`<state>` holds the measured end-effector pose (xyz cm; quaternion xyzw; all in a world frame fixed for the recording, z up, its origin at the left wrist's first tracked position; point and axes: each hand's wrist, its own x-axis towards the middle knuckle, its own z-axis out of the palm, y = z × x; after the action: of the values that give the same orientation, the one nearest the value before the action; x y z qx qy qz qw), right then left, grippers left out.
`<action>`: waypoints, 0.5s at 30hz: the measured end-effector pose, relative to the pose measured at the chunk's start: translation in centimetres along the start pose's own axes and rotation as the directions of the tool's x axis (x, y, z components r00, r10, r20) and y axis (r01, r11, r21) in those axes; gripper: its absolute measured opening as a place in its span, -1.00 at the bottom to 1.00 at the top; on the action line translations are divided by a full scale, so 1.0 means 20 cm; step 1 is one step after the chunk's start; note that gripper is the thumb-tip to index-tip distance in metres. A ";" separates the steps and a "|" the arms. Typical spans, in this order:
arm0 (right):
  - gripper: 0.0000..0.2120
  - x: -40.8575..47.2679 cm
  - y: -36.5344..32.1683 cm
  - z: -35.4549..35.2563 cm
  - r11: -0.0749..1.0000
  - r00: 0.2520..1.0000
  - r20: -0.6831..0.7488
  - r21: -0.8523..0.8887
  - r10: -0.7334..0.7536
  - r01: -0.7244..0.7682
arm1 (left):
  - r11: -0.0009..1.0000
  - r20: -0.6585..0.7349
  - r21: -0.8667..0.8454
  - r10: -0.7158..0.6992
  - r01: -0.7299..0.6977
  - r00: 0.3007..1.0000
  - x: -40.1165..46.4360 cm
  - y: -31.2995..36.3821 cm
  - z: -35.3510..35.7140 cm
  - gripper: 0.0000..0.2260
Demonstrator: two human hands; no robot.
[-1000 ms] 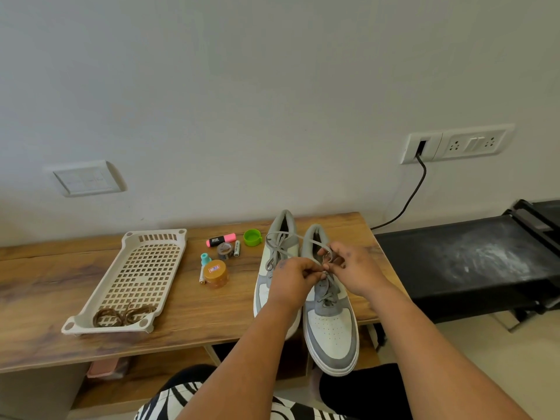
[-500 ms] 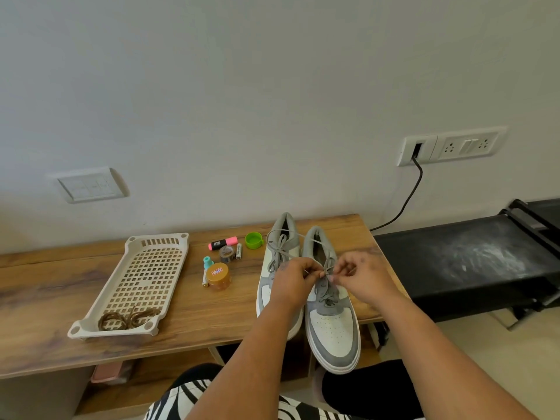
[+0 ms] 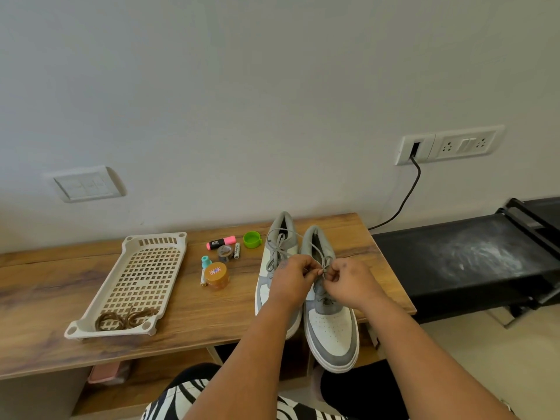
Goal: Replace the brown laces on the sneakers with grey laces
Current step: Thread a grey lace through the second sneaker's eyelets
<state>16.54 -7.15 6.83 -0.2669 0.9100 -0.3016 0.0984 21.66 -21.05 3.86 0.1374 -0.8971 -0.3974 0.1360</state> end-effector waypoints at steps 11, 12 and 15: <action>-0.82 -0.11 -0.05 -0.19 0.679 0.931 0.335 0.718 -0.144 -0.154 | 0.991 -0.015 0.117 0.062 -0.060 0.998 -0.03 -0.01 0.01 -0.93; -0.83 -0.12 -0.05 -0.20 0.644 0.919 0.364 0.742 -0.152 -0.187 | 0.990 -0.020 0.129 0.068 -0.064 0.998 -0.04 0.00 0.01 -0.94; -0.88 -0.15 -0.07 -0.19 0.609 0.890 0.442 0.739 -0.114 -0.289 | 0.985 -0.017 0.153 0.082 -0.079 0.996 -0.05 0.00 0.01 -0.97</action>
<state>18.46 -4.60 10.82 -0.2115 0.6475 -0.5952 0.4264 22.55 -20.51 3.65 0.1156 -0.9280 -0.3202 0.1515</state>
